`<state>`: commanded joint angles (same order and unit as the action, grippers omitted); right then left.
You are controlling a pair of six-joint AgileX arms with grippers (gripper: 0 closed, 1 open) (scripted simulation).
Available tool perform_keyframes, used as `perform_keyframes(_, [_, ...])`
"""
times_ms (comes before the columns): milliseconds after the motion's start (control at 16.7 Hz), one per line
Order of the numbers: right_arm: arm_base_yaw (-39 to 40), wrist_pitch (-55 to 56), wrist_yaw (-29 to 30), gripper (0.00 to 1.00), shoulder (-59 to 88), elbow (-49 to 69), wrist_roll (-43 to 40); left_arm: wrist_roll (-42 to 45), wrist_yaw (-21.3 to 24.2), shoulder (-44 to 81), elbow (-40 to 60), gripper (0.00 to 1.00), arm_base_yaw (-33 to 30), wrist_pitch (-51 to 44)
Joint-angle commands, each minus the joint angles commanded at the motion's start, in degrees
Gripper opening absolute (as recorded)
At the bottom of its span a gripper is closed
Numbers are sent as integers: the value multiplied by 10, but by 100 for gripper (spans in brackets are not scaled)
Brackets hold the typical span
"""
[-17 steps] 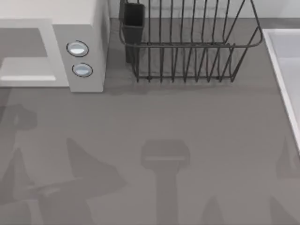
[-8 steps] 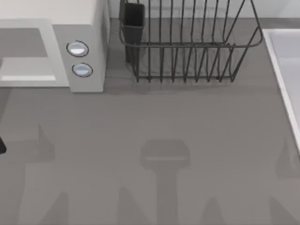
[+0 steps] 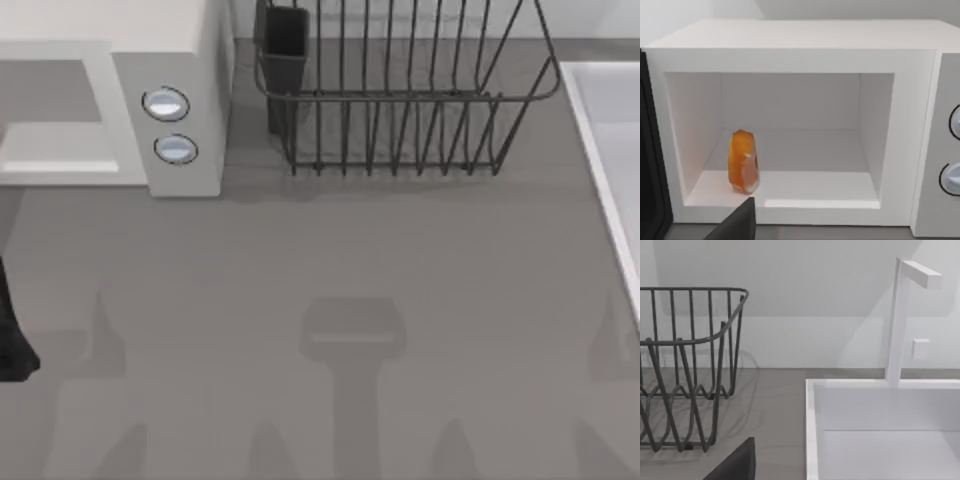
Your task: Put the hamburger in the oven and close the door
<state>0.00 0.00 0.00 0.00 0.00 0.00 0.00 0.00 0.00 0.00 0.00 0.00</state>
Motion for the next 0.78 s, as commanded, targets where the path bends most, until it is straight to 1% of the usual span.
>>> perform_keyframes(180, [0,0,0,100,0,0,0,0,0,0,0,100,0,0])
perform_keyframes(780, [0,0,0,100,0,0,0,0,0,0,0,25,0,0])
